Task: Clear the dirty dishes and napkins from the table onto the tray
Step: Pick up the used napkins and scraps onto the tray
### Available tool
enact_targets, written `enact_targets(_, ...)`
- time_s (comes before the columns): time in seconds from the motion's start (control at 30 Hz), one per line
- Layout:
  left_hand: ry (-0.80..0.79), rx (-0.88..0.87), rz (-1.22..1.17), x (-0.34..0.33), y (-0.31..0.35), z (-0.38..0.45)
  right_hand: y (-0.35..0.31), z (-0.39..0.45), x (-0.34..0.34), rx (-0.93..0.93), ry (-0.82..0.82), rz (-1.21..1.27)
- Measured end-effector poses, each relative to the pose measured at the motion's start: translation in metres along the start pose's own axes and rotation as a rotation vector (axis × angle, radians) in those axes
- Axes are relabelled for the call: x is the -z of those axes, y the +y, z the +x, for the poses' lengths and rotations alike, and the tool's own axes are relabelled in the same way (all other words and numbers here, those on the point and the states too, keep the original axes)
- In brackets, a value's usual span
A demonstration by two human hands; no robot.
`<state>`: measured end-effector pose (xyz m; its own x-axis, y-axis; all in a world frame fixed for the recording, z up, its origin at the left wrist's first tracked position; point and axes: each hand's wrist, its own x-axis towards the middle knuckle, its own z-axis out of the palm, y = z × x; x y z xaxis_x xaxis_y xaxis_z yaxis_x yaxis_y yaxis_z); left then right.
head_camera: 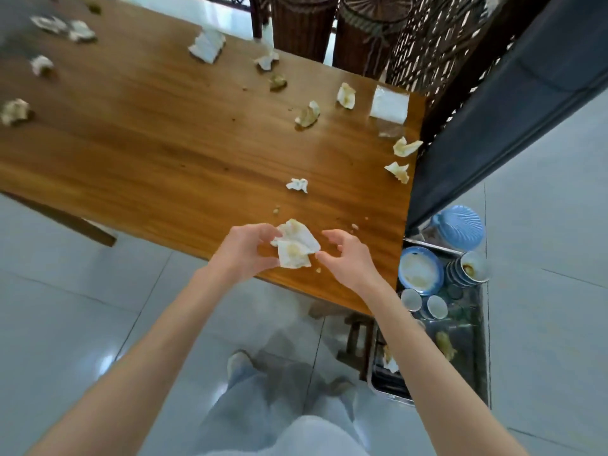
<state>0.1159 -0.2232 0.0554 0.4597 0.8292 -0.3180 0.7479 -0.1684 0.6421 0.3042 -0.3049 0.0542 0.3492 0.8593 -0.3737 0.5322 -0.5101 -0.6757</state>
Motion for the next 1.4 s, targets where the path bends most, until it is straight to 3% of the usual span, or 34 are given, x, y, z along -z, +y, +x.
enact_targets(0.23, 0.041, -0.046, 0.027, 0.007, -0.036, 0.038, -0.01, 0.034, -0.05, -0.008, -0.08, -0.228)
enact_targets(0.53, 0.027, -0.057, 0.065, 0.008, -0.045, 0.099, -0.013, 0.08, -0.071, 0.164, -0.259, -0.582)
enact_targets(0.7, 0.06, -0.043, 0.095, 0.008, -0.039, 0.13, -0.013, 0.1, -0.074, 0.227, -0.198, -0.501)
enact_targets(0.97, 0.032, -0.07, 0.167, -0.003, -0.012, 0.18, -0.006, 0.129, -0.055, 0.085, 0.018, -0.308)
enact_targets(1.17, -0.044, -0.141, 0.298, -0.03, 0.0, 0.214, 0.002, 0.152, -0.007, -0.073, 0.259, -0.233)
enact_targets(1.27, -0.062, -0.155, 0.23, -0.027, 0.0, 0.231, 0.0, 0.174, 0.027, -0.118, 0.357, -0.205)
enact_targets(1.4, 0.018, -0.224, 0.223, -0.004, 0.014, 0.273, -0.001, 0.211, 0.069, -0.178, 0.48, -0.227)
